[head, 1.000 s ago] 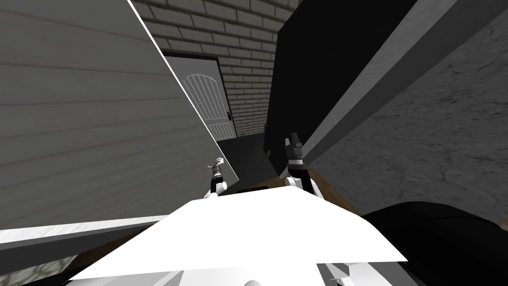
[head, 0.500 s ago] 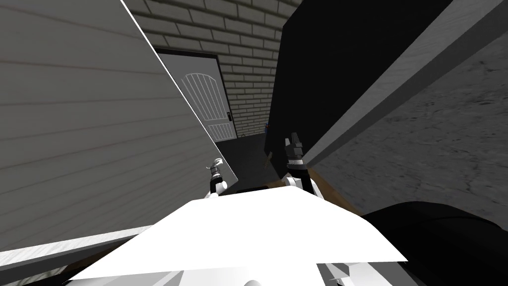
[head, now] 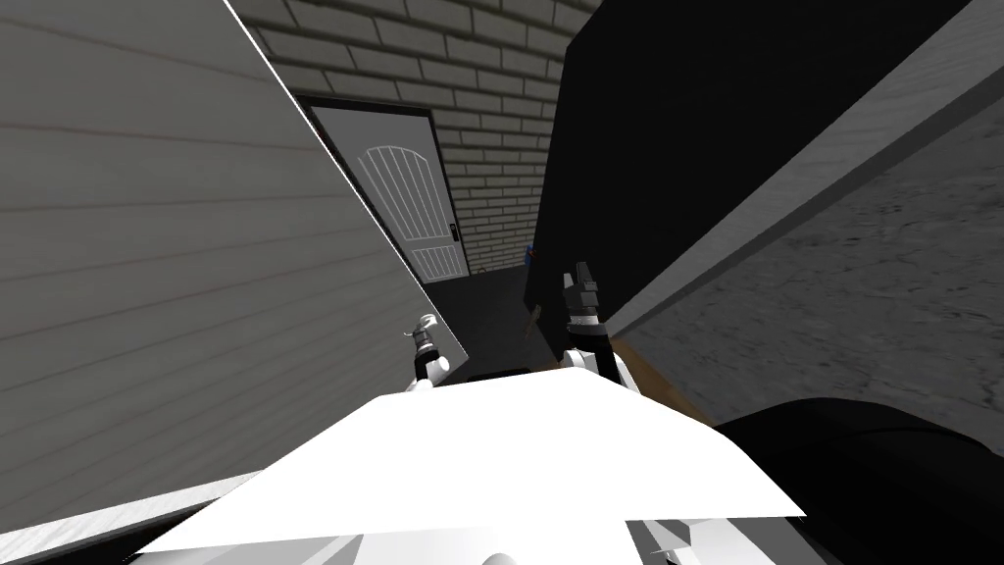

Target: Push the door open

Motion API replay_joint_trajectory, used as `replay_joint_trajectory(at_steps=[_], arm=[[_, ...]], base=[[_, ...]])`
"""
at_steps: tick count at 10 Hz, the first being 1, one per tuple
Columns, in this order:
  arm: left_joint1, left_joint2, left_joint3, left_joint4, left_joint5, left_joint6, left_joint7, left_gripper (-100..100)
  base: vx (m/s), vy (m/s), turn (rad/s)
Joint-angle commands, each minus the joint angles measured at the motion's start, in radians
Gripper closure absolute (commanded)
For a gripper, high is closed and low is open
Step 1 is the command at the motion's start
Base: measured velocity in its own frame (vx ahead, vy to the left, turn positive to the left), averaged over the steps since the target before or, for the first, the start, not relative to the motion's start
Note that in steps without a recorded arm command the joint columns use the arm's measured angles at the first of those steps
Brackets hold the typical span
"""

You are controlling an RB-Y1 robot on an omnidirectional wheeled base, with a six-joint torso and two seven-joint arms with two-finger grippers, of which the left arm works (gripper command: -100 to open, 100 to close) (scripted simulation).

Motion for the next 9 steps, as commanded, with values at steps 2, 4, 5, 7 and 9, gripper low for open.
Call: replay_joint_trajectory(at_steps=[2,4,5,7,9], arm=[[-0.001,-0.001,0.033,-0.002,0.017,-0.014,-0.024,100],[-0.001,-0.001,0.033,-0.012,0.017,-0.014,-0.024,100],[-0.001,-0.001,0.033,-0.012,0.017,-0.014,-0.024,100],[-0.007,-0.015,0.062,-0.006,0.033,-0.022,-0.048,100],[-0.013,-0.032,0.090,0.001,0.048,-0.029,-0.072,100]], base=[[0.149,0.019,0.021],[0.037,0.017,-0.006],[-0.015,0.003,-0.006],[0.119,0.002,0.014],[0.169,0.016,0.026]])
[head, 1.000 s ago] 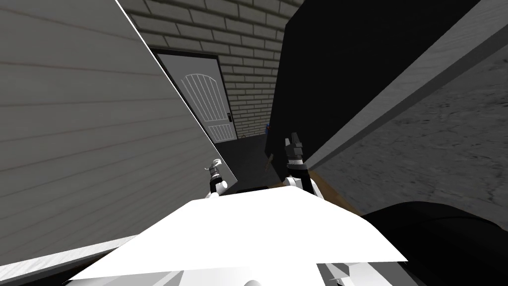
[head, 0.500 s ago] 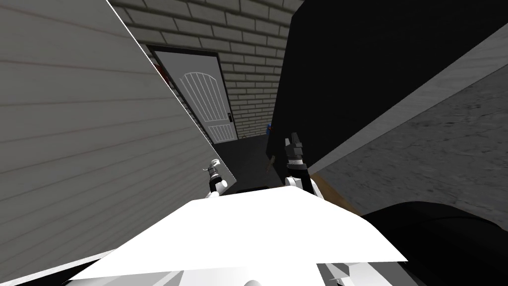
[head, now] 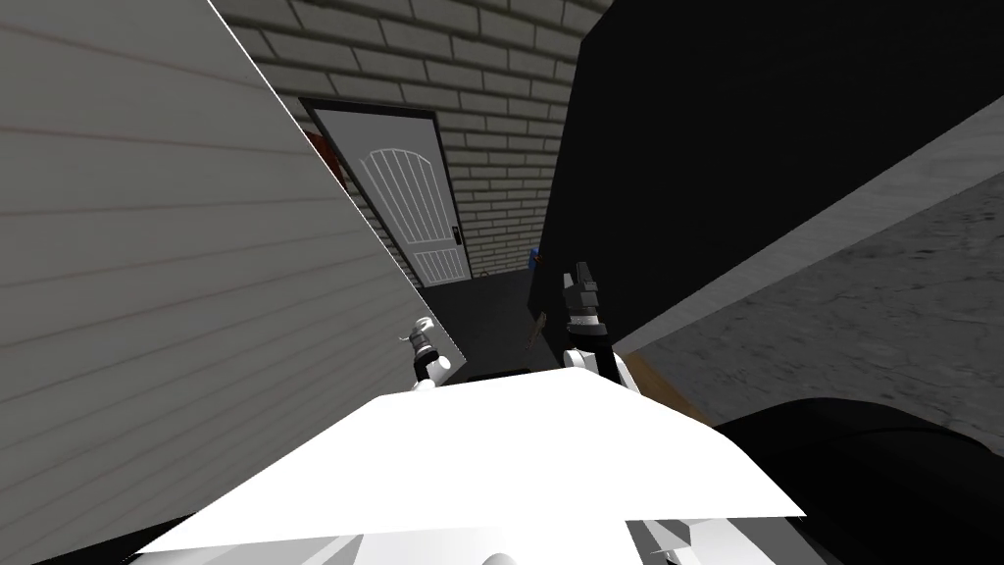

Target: Push the door open

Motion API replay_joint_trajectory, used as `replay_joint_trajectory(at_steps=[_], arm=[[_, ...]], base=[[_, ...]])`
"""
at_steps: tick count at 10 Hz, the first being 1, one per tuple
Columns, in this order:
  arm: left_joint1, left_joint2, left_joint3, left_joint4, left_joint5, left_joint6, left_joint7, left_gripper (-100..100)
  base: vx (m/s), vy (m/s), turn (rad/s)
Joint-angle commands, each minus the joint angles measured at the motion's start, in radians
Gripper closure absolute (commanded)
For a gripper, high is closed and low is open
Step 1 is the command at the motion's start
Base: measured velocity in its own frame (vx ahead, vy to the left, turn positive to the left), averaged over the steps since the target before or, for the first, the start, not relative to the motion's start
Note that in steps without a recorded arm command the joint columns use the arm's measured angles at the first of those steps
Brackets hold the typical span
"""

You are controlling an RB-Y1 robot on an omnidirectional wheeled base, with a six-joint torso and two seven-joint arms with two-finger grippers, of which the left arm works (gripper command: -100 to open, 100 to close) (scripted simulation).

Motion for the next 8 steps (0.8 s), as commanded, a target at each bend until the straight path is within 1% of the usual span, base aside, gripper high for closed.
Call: replay_joint_trajectory(at_steps=[1,2,3,4,5,6,8], arm=[[-0.013,-0.005,0.021,0.004,0.011,-0.013,-0.016,100],[-0.003,-0.005,0.014,-0.002,0.007,-0.002,-0.012,100],[0.010,0.015,0.039,-0.020,0.027,-0.004,-0.022,100],[0.010,0.015,0.039,-0.020,0.027,-0.004,-0.022,100],[0.010,0.015,0.039,-0.016,0.027,-0.004,-0.022,100],[0.026,0.030,0.064,-0.037,0.046,-0.004,-0.032,100],[0.041,0.040,0.088,-0.055,0.065,-0.003,-0.041,100]], base=[[0.173,0.026,0.033],[0.075,0.022,0.017],[0.122,0.111,-0.055],[0.130,0.117,-0.056],[0.068,0.055,0.000],[0.119,0.114,-0.018],[0.175,0.119,-0.037]])
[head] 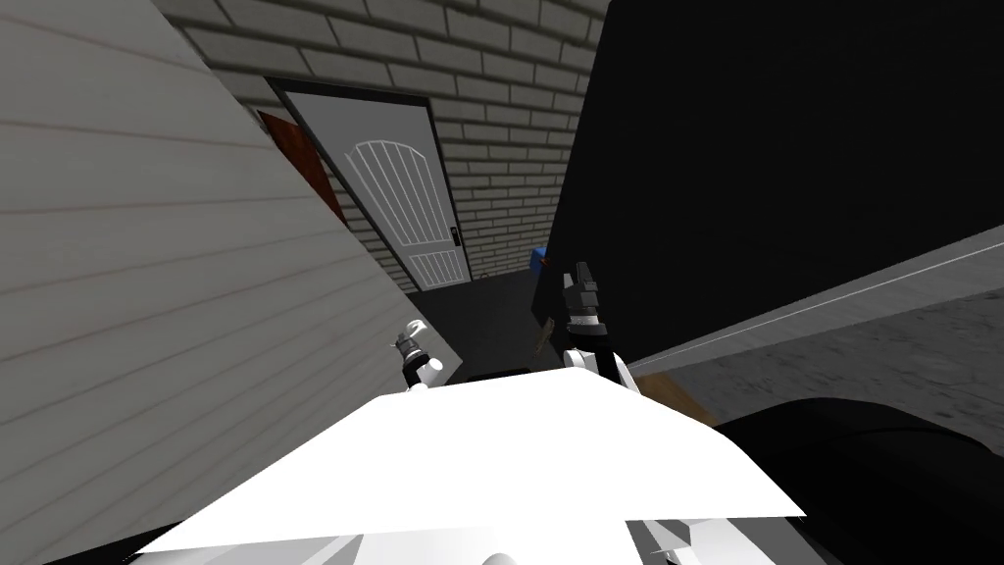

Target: Push the door open

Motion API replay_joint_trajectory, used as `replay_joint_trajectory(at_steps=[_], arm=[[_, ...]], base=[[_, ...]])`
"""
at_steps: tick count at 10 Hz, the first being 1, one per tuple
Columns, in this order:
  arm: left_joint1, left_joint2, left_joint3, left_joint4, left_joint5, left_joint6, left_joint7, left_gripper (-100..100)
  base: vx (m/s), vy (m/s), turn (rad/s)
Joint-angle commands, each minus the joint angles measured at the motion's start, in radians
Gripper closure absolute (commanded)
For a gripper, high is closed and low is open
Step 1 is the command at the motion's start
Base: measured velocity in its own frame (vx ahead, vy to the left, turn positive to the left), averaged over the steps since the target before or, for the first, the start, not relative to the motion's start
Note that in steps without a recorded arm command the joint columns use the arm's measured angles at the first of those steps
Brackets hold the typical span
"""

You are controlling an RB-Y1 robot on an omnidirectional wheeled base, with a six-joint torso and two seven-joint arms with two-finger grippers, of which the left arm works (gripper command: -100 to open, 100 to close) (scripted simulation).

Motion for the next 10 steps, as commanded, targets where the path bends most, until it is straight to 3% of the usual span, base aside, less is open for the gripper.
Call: replay_joint_trajectory(at_steps=[1,5,7,10], arm=[[0.002,0.022,0.018,0.014,0.009,-0.029,0.002,100],[0.033,0.036,0.067,-0.021,0.048,-0.028,-0.016,100],[0.038,0.037,0.074,-0.026,0.053,-0.028,-0.019,100],[0.062,0.041,0.112,-0.054,0.084,-0.027,-0.033,100]], base=[[0.119,0.085,0.008],[0.132,0.105,-0.036],[0.107,0.042,0.015],[0.118,0.048,-0.026]])
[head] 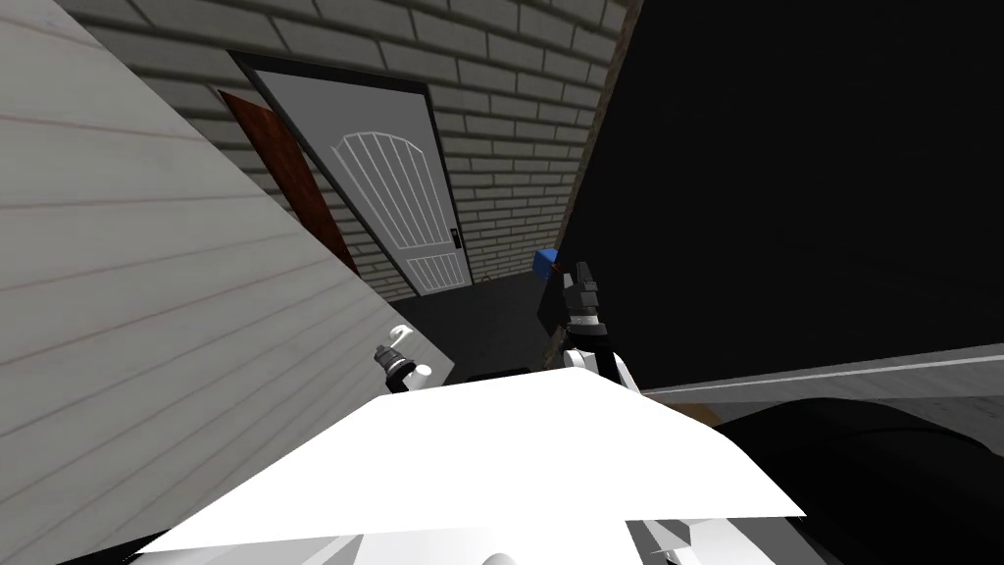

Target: Push the door open

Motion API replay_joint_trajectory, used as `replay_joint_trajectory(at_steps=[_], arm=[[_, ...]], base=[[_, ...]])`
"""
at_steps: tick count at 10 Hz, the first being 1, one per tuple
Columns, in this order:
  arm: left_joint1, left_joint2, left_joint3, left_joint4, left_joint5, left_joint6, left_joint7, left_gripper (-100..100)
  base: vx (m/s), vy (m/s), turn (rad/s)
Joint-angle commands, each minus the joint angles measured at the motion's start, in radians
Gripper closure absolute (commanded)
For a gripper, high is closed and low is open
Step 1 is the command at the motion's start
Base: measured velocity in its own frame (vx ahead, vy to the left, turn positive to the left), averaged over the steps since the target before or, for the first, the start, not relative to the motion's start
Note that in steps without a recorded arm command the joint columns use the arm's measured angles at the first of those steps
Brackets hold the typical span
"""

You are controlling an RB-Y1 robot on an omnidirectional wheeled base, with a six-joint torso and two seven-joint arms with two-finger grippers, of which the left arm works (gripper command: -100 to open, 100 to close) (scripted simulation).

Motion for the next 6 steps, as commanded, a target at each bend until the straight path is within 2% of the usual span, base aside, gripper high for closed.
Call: replay_joint_trajectory(at_steps=[1,3,4,6], arm=[[0.022,0.008,0.029,-0.021,0.016,-0.017,-0.010,100],[0.022,0.008,0.029,-0.021,0.016,-0.017,-0.010,100],[0.037,0.008,0.052,-0.037,0.034,-0.016,-0.018,100],[0.042,0.007,0.059,-0.043,0.040,-0.016,-0.021,100]], base=[[0.142,0.041,-0.028],[0.058,0.029,0.028],[0.097,0.029,-0.062],[0.127,0.041,0.001]])
